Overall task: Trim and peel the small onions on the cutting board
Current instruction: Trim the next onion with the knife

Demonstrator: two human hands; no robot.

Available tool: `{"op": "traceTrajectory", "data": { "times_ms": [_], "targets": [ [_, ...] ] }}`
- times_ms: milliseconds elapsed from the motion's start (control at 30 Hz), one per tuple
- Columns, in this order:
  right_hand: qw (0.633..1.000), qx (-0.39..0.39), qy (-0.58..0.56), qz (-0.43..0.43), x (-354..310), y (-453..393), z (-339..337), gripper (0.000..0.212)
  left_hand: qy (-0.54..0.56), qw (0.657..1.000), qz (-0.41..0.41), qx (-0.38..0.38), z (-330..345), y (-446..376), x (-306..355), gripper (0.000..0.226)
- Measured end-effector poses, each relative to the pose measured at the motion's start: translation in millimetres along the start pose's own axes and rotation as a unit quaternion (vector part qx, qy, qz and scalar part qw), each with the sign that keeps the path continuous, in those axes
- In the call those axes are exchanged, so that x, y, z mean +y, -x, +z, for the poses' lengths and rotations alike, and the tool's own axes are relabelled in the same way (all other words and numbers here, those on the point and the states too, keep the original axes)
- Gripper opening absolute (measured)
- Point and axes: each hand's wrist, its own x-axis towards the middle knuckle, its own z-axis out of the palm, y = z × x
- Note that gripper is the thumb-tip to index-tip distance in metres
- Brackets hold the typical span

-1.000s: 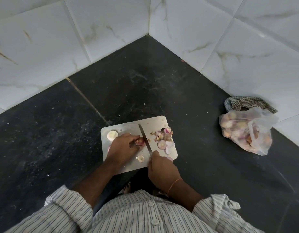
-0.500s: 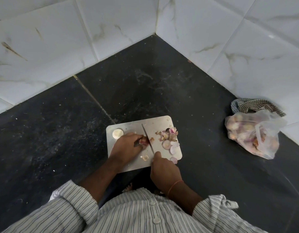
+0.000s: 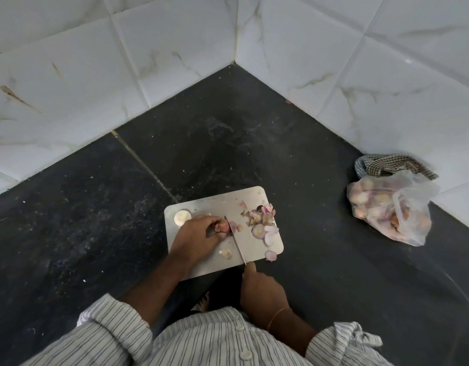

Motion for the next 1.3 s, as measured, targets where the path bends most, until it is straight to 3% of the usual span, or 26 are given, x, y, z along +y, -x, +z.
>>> {"op": "traceTrajectory", "data": {
  "times_ms": [333,500,667,767,967,1300],
  "targets": [
    [1.0,0.0,0.016,0.01,9.8,6.5,7.3,0.016,0.002,1.0,-0.003,-0.009,2.5,8.3,1.6,0.036],
    [1.0,-0.005,0.023,0.016,8.6,5.2,7.1,0.02,-0.054,0.998,0.011,-0.04,4.0,-1.1,14.9,0.056],
    [0.999,0.004,0.037,0.012,8.5,7.8,6.0,0.018,-0.068,0.997,0.014,-0.035,12.4,-4.0,16.7,0.031],
    [0.999,0.004,0.042,0.011,10.2,7.7,5.5,0.017,-0.047,0.999,0.01,-0.016,14.2,1.1,15.3,0.033],
    [0.999,0.013,0.044,0.009,12.1,6.7,7.3,0.017,0.07,0.997,-0.02,0.023,7.4,15.3,18.3,0.047],
    [0.997,0.056,0.027,0.035,19.4,3.0,4.8,0.018,0.312,0.949,-0.042,0.006,-15.0,11.9,31.9,0.048]
  ]
}}
